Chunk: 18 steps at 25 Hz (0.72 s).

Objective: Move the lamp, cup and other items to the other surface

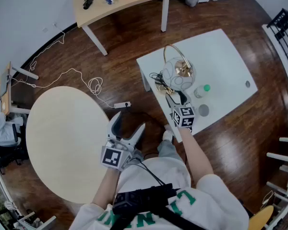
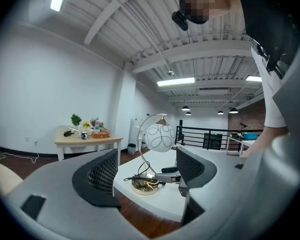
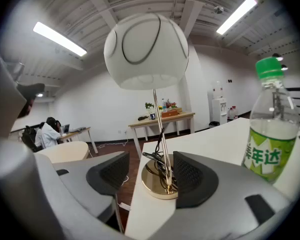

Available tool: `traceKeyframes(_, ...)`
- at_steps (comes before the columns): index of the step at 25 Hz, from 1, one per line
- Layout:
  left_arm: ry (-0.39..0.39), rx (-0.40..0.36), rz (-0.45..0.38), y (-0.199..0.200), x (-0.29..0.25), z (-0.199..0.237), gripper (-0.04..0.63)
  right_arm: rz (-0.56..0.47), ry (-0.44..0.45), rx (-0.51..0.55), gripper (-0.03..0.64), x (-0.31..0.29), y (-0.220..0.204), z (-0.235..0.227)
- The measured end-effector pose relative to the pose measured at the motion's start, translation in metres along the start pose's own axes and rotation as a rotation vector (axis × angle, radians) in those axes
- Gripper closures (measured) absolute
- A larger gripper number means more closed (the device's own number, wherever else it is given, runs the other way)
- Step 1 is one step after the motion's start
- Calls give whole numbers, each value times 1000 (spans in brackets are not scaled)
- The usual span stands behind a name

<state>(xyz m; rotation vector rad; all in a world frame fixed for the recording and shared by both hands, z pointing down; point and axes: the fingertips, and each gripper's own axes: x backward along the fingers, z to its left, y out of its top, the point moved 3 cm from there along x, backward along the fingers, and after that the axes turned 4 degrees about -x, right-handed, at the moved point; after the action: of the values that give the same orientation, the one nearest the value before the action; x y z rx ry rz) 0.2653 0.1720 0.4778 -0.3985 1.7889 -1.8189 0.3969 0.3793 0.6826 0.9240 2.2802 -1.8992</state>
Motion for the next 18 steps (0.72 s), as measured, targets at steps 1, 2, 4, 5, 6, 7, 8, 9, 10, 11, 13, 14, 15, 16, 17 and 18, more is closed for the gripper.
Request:
traceKeyframes(1,8,1,1,-2,1,1,247,8,-28,19,334,-8,0,-5)
traceKeyframes(2,15,5,2,-4,2,2,247,14,-52,36,334,-17,1,-10)
traceKeyframes(4,31,18,7,-6,4,3,247,27,-72,64,334,-33,3,-16)
traceKeyframes(5,41,17,9,-9,6,5,247,35,-69,78,334,-41,4,-17)
traceKeyframes(6,52,8,9,-13,9,7,247,44,-61,92,340,-48,5,-18)
traceKeyframes(7,63,-3,9,-16,12,9,247,55,-49,100,347,-55,5,-18)
traceKeyframes(8,75,-8,9,-17,14,11,247,69,-35,98,371,-62,4,-18)
traceKeyframes(9,88,-8,9,-17,17,12,247,84,-24,91,403,-68,1,-18)
traceKeyframes(10,101,-8,9,-17,20,14,247,102,-21,87,426,-74,-2,-19)
traceKeyframes(11,113,-14,8,-19,24,16,247,118,-28,91,444,-77,-4,-22)
traceKeyframes(13,134,-23,6,-23,32,19,247,135,-51,99,564,-77,-4,-31)
traceKeyframes(14,143,-20,6,-24,36,20,247,140,-51,96,600,-77,-2,-33)
traceKeyframes(15,150,-14,5,-26,39,21,247,147,-45,98,600,-76,1,-34)
traceKeyframes(16,155,-6,5,-28,42,22,247,158,-41,108,600,-76,3,-34)
traceKeyframes(17,159,2,4,-30,44,23,247,169,-37,117,601,-77,4,-34)
traceKeyframes(18,162,9,3,-32,46,24,247,179,-31,121,601,-77,5,-32)
